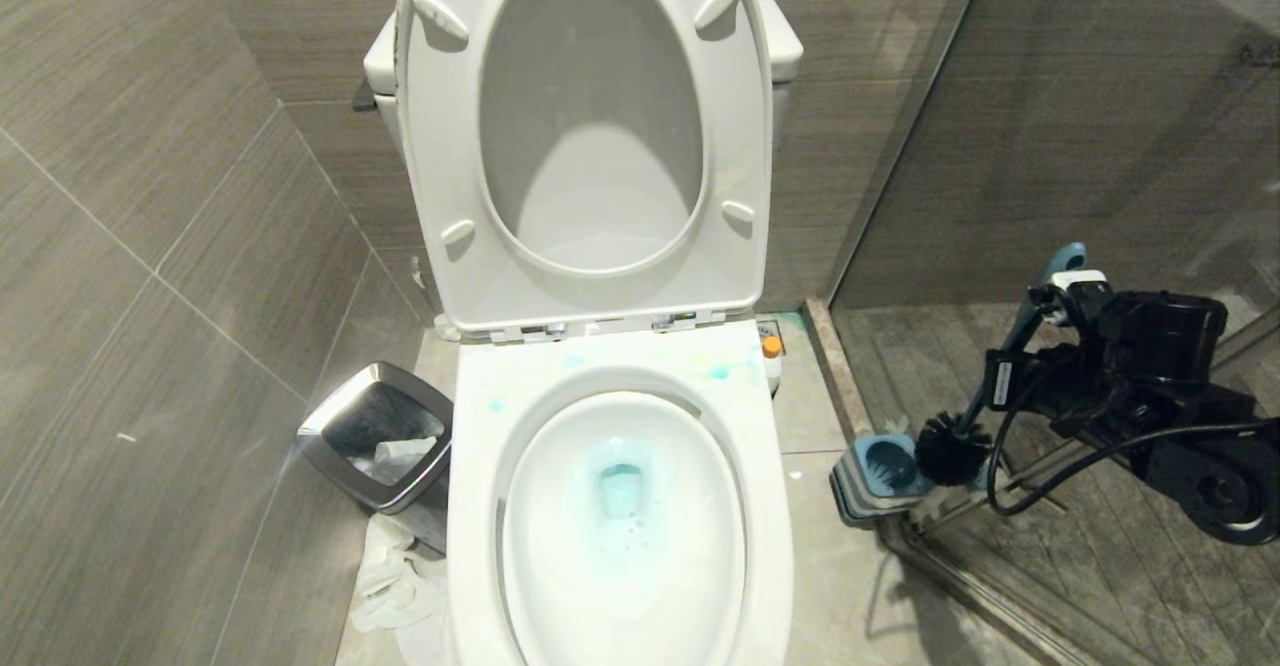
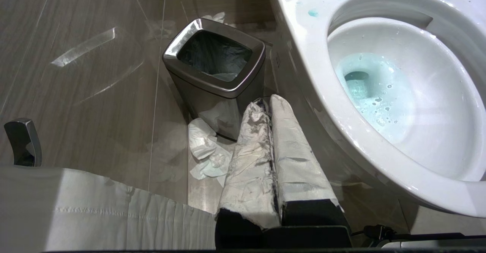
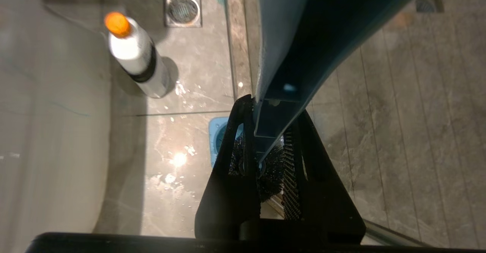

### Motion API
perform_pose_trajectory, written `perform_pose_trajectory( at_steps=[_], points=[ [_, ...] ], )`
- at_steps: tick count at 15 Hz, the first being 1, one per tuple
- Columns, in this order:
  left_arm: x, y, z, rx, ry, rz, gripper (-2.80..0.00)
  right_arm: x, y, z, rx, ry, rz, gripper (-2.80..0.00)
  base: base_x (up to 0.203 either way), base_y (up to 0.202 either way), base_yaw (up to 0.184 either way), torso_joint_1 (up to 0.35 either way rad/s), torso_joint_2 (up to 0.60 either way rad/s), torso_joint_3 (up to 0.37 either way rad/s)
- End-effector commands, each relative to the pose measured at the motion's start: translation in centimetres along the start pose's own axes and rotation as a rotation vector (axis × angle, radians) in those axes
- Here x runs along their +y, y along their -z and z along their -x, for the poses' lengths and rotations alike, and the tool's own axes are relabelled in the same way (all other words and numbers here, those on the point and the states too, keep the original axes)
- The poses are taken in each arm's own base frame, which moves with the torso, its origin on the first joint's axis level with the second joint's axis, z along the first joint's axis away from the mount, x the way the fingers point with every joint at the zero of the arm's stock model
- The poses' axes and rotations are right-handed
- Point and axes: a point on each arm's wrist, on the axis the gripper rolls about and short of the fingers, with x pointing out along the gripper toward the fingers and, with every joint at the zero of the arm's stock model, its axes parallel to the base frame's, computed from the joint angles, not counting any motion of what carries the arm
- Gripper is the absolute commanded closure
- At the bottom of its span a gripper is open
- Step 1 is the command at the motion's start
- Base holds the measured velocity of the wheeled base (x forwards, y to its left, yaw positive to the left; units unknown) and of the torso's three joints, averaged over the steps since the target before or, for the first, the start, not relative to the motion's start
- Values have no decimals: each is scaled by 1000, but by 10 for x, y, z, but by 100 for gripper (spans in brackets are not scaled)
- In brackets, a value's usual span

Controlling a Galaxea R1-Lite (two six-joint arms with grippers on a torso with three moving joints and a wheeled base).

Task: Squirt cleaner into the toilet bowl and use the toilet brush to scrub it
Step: Put the toilet brush back

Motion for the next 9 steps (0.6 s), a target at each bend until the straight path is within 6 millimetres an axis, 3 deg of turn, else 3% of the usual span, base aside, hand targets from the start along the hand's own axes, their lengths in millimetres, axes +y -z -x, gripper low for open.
perform_pose_trajectory(
  at_steps=[1,4,9],
  points=[
    [0,0,0,1,0,-1,0,2,38,-30,73,8,12,0,0,0,0,0,0,0],
    [0,0,0,1,0,-1,0,5,60,-52,59,-5,24,0,0,0,0,0,0,0],
    [0,0,0,1,0,-2,0,10,62,-83,8,-7,31,0,0,0,0,0,0,0]
  ],
)
